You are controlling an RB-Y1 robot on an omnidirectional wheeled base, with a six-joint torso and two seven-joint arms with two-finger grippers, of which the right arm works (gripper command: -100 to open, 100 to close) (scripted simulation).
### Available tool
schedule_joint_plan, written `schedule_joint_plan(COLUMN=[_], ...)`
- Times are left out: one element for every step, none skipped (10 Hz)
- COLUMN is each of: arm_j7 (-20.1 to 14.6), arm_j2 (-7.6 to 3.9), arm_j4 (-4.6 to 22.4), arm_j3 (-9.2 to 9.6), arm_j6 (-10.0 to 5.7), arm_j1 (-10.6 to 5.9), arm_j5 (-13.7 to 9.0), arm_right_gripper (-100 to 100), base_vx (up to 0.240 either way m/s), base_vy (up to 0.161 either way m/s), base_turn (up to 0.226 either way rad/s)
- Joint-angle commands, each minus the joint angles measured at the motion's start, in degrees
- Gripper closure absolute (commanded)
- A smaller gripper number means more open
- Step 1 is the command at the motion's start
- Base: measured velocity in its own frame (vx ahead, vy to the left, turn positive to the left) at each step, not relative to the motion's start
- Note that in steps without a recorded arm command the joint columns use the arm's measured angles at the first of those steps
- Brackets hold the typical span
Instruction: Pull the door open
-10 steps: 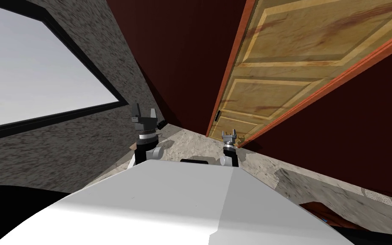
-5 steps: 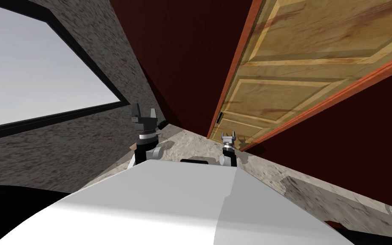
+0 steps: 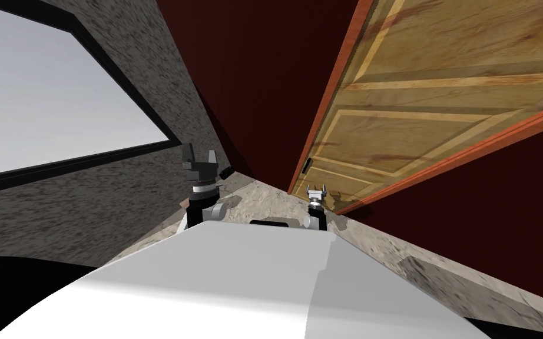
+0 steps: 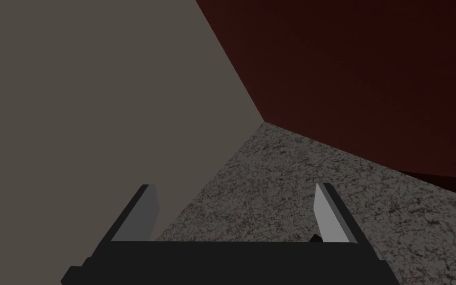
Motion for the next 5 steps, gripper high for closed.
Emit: schedule_joint_plan(arm_j7=[-2.1,-3.4,-4.7,-5.9,-7.1], arm_j2=[0.08,0.09,0.1,0.12,0.15], arm_j4=[2.1,3.4,4.7,6.0,7.2], arm_j3=[-0.23,-0.37,-0.5,-0.64,-0.76], arm_j6=[-0.55,-0.9,-1.26,-1.6,-1.93], arm_j1=[-0.82,-1.3,-1.79,-2.26,-2.71], arm_j5=[-1.0,-1.6,-2.3,-2.9,-3.4], arm_right_gripper=[-100,-100,-100,-100,-100], base_vx=[0.098,0.091,0.086,0.093,0.099], base_vy=[-0.023,-0.03,-0.032,-0.046,-0.039], base_turn=[0.069,0.069,0.079,0.067,0.063])
